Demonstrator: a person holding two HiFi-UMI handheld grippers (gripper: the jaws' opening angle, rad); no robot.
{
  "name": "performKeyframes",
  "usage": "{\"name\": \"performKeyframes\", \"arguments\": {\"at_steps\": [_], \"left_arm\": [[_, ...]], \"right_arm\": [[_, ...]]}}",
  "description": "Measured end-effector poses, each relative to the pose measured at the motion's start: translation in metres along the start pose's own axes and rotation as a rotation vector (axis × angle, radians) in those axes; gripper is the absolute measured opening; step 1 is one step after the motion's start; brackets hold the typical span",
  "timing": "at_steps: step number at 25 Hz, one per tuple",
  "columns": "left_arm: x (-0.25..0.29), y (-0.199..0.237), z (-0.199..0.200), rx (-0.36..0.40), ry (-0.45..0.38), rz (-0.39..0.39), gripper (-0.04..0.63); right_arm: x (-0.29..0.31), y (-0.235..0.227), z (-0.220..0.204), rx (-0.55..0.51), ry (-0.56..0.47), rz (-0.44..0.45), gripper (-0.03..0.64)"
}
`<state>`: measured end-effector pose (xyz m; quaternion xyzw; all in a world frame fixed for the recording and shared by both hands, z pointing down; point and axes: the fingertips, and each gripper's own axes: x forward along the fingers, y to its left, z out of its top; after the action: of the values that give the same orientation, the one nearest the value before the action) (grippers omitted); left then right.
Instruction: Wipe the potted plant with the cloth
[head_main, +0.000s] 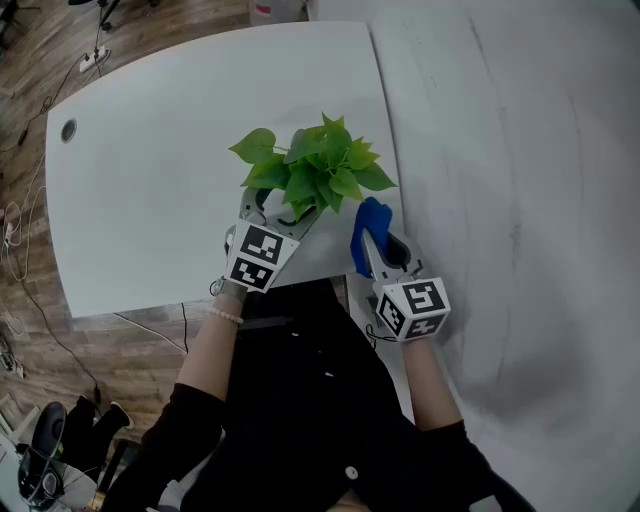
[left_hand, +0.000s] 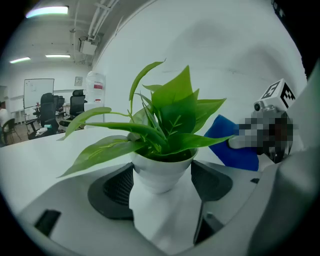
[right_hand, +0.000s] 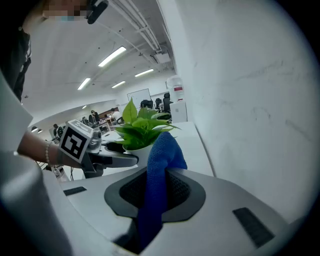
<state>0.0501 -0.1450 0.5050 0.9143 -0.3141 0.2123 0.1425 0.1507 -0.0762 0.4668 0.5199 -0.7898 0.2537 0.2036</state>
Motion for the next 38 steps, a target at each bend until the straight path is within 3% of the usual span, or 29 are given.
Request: {"name": "performKeyframes", "arguments": {"at_steps": [12,23,32,38], "left_arm": [[0.000,0.001,-0.003,0.023,0.026,-0.012,0.370],[-0.001,0.001,-0.002,0.028,0.037,-0.013,0.367],[-0.001,0.002,0.000,0.031,0.040,-0.015,0.364],[-0.002,0.002,0.001,0.035,0.041,-0.015,0.362]], "right_arm": [[0.056,-0.018,-0.003,-0.066,0.043,0.033,0.089],[0.096,-0.021,0.029,-0.108,-0.021,0.137,0.089],[0.124,-0.022,0.042,-0.051,-0.029,0.188,0.089],[0.126,-0.021,0.042,0.054,-0.047,0.199,0.089]]}}
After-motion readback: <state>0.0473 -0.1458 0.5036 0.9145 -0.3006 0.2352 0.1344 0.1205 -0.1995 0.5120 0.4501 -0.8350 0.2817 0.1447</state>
